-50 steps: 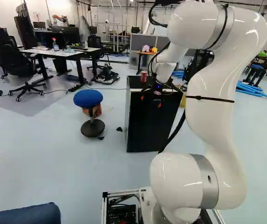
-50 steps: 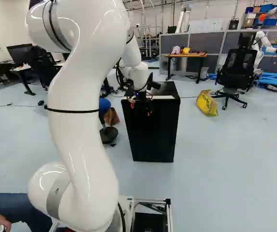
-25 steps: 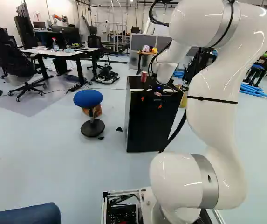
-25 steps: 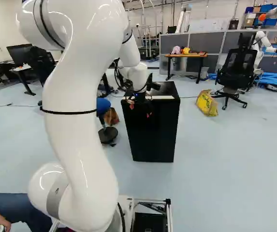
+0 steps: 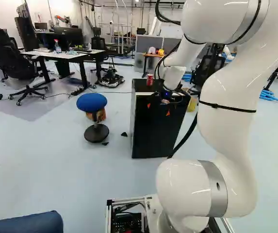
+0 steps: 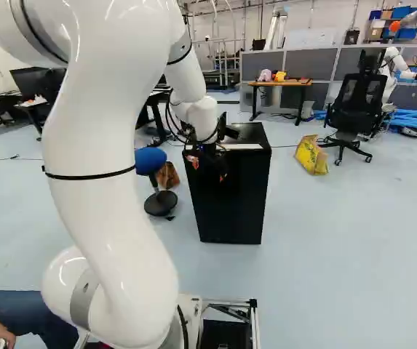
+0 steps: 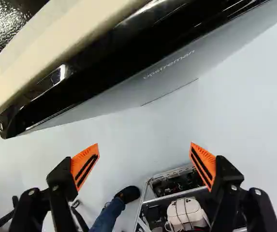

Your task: Grab a drink from the fridge

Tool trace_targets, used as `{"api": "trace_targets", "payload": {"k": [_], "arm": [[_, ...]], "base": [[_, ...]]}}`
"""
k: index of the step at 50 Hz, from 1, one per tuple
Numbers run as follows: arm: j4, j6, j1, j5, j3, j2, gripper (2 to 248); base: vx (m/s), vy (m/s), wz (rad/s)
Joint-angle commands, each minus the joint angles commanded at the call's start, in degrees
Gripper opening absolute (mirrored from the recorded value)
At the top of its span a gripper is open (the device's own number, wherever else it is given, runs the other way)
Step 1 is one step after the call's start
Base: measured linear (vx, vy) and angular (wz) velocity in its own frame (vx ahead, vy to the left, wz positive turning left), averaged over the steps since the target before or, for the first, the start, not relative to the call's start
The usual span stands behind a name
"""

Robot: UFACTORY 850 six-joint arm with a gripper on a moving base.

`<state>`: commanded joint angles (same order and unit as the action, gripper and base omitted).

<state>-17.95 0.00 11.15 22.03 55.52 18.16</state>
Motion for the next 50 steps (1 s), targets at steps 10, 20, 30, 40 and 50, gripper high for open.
{"api": "trace_targets", "payload": {"k": [10, 20, 30, 40, 50], "arm": [[2.17, 0.00, -0.48, -5.72, -3.08, -2.43, 247], [4.44, 0.00, -1.05, -11.70, -6.10, -4.89, 247], [6.75, 0.00, -2.00, -17.77, -7.68, -6.23, 247], [9.02, 0.00, -2.97, -23.74, -7.96, -6.46, 247], [11.31, 0.00, -3.66, -29.75, -8.11, -6.60, 247]], "base": [[0.000, 0.000, 0.000], [0.000, 0.000, 0.000], [0.000, 0.000, 0.000], [0.000, 0.000, 0.000], [0.000, 0.000, 0.000]]}}
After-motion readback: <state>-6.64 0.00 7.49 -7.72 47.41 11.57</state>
